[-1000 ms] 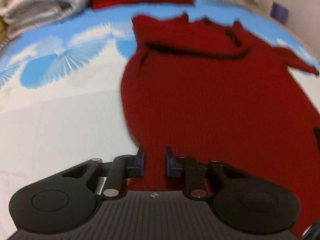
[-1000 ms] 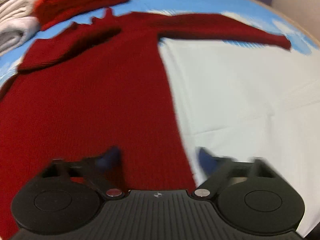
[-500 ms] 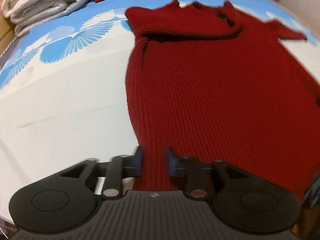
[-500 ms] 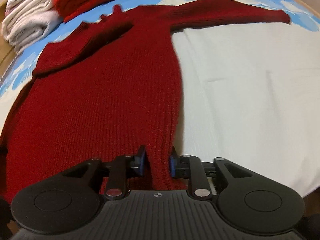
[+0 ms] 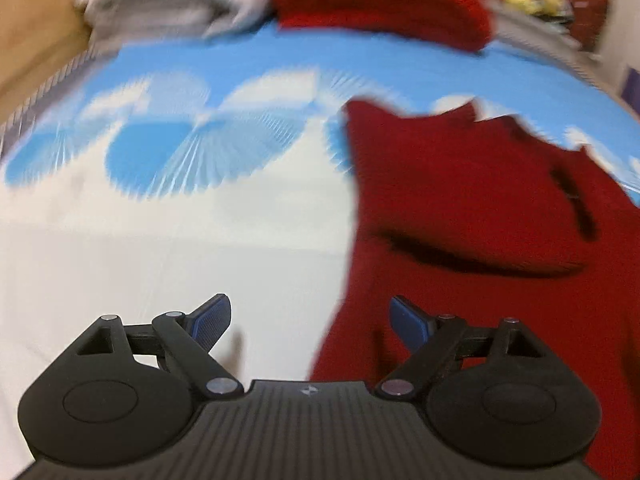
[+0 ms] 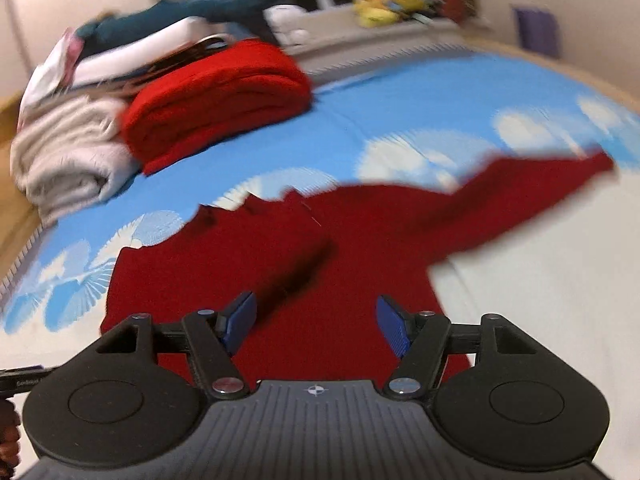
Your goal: Fold small clothes
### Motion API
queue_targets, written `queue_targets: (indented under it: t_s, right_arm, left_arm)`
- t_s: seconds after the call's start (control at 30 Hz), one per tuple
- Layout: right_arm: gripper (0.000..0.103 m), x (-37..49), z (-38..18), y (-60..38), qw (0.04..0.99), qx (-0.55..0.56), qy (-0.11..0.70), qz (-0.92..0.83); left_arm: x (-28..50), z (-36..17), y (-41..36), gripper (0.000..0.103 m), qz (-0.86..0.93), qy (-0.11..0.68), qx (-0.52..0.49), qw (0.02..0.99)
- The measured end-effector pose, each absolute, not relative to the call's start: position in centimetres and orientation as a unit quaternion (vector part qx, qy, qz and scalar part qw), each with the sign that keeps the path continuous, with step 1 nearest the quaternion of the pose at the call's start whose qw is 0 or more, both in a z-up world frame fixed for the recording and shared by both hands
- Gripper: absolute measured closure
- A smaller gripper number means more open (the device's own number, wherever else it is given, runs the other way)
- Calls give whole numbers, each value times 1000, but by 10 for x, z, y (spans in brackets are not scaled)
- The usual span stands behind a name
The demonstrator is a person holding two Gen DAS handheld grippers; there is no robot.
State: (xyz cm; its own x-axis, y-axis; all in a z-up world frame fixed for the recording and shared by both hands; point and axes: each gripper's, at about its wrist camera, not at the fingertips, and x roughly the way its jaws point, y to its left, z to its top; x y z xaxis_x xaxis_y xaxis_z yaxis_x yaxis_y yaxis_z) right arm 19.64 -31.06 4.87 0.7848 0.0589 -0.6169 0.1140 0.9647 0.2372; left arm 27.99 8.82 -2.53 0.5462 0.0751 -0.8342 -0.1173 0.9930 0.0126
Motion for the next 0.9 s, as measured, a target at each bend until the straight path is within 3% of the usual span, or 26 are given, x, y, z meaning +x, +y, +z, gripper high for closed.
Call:
queue_targets:
  t_s: [0.23,0.3,0.37,0.4,0.5,0.67,0.77,0.8,0.83,0.87,0.9]
  right_arm:
    - [24,354,4,-218,921,29,385,-47]
    - [26,380,-18,-195,909,-52,397,-116]
    - [53,393,-43,-181,889,-157,391,-179]
    - [94,393,-49,-182,885,-170,394,-179]
    - [94,384,-24,-199,920,-48,363,-143]
    - [94,320,62,-252,962,171,215,-7]
    - [84,285,66,-309,950,269,156,13]
    - [57,282,56,-329,942,289,171,6]
    - [22,284,39,-350,931,303,204,-15]
    - [18,282,18,-369,919,303,244,-67]
    - [22,277,2,-383,909,296,269,-119]
  left_arm:
    - [286,-28,155,13,135,496,-81,854]
    - [284,-29,164,13,137,499,-87,851]
    - [285,-32,171,13,138,505,-83,848]
    - [285,-33,174,13,139,506,-81,847]
    - [277,-29,180,13,141,498,-88,851]
    - [271,-24,177,13,142,489,-108,854]
    - [272,-24,171,13,138,491,-113,853]
    - [273,-25,168,13,137,492,-112,852]
    - [273,-26,165,13,135,494,-110,852]
    - [274,-27,162,13,132,495,-109,852]
    - [274,-28,159,13,130,496,-108,852]
